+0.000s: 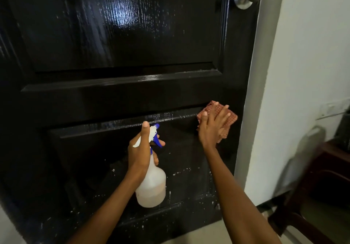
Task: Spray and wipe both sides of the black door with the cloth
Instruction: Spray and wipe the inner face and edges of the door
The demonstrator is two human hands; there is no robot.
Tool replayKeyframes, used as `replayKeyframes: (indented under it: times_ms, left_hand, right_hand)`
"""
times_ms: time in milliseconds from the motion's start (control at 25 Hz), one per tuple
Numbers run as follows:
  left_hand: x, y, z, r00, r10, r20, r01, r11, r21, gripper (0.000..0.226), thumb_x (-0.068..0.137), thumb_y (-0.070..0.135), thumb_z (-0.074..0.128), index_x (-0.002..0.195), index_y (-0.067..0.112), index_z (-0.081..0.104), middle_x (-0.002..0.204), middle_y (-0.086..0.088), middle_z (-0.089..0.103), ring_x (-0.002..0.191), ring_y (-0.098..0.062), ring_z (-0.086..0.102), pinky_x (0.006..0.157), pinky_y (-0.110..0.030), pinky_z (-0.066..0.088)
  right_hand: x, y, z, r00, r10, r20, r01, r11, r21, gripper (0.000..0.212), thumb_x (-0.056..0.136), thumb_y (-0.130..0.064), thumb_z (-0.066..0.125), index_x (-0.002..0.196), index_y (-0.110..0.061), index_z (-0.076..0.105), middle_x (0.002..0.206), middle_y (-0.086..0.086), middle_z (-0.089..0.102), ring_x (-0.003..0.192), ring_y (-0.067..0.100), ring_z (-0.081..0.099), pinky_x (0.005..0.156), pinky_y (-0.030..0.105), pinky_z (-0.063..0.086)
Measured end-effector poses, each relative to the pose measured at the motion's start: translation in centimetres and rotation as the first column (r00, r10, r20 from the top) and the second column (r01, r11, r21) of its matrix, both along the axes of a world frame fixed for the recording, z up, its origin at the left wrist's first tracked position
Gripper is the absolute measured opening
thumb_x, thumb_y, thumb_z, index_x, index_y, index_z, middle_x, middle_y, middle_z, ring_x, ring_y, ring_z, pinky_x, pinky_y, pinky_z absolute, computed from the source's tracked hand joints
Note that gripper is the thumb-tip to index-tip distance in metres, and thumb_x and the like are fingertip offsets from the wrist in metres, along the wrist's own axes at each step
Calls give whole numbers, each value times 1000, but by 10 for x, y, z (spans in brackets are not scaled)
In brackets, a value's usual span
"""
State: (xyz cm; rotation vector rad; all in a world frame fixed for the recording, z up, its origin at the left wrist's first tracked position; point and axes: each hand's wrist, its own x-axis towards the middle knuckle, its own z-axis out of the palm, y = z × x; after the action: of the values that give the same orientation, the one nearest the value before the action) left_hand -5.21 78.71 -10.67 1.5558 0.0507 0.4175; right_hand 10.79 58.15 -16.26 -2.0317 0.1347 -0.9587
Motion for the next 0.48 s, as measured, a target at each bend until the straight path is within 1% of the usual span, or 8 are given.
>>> replayKeyframes:
  times_ms: [120, 160, 200, 280, 320, 360, 400, 480]
  left_hand:
    - [6, -11, -2, 1000, -11, -10, 11, 1000, 17, 65, 93, 66, 33, 98, 11, 67, 76, -7, 75, 40, -21, 51, 41, -27, 45]
    - [7, -14, -3, 1000, -13, -16, 14, 1000, 17, 66, 92, 67, 33, 98, 11, 67, 76, -7, 75, 40, -21, 51, 41, -27, 45]
    - [7, -16, -4, 1000, -18, -18, 19, 1000, 20, 67, 91, 68, 32, 98, 10, 67, 76, -7, 75, 40, -21, 51, 41, -28, 45]
    - [8, -20, -6, 999, -29, -18, 29, 999, 26, 71, 88, 70, 32, 98, 9, 67, 77, -8, 75, 40, -20, 51, 41, -28, 45]
    - [8, -21, -6, 999, -32, -19, 33, 999, 24, 72, 86, 71, 32, 99, 9, 67, 77, -8, 75, 39, -20, 51, 41, -28, 45]
    - [9, -21, -5, 999, -38, -20, 38, 999, 25, 74, 84, 72, 33, 100, 9, 67, 77, -8, 75, 39, -19, 52, 41, -28, 45]
    - [11, -22, -4, 999, -45, -20, 46, 999, 26, 74, 84, 72, 33, 100, 8, 67, 77, -9, 75, 39, -19, 52, 41, -27, 44]
    - [16, -26, 0, 998, -61, -15, 62, 998, 32, 74, 84, 72, 33, 99, 8, 68, 77, -8, 75, 38, -20, 51, 40, -27, 44]
  right_hand:
    - [-8, 14, -24, 986, 129, 110, -92, 951, -294, 61, 110, -45, 32, 158, -51, -5, 168, -11, -24, 156, 22, -21, 123, 57, -8]
    - [-6, 10, -27, 985, 128, 112, -84, 940, -331, 62, 110, -44, 32, 157, -53, -9, 168, -10, -22, 156, 22, -19, 124, 54, -8]
    - [-4, 5, -28, 991, 88, 100, -55, 952, -300, 63, 110, -45, 30, 156, -52, -14, 169, -7, -19, 157, 23, -17, 125, 55, -7]
    - [0, -3, -22, 998, -54, 38, 58, 993, -107, 62, 109, -51, 21, 152, -51, -23, 170, -1, -20, 156, 26, -19, 124, 60, -5]
    - [3, -5, -16, 996, -91, -12, 91, 996, 1, 61, 108, -54, 18, 150, -53, -25, 169, -1, -23, 155, 27, -22, 123, 63, -5]
    - [7, -7, -8, 995, -95, -36, 97, 993, 68, 60, 107, -55, 17, 149, -54, -26, 168, -2, -26, 154, 27, -24, 122, 65, -6]
    - [10, -8, 2, 996, -85, -31, 88, 992, 89, 59, 108, -56, 17, 149, -54, -25, 167, -4, -28, 154, 27, -26, 122, 65, -8]
    - [16, -12, 25, 998, -61, 7, 61, 996, 61, 60, 108, -55, 19, 150, -53, -24, 167, -5, -28, 152, 27, -28, 120, 61, -17]
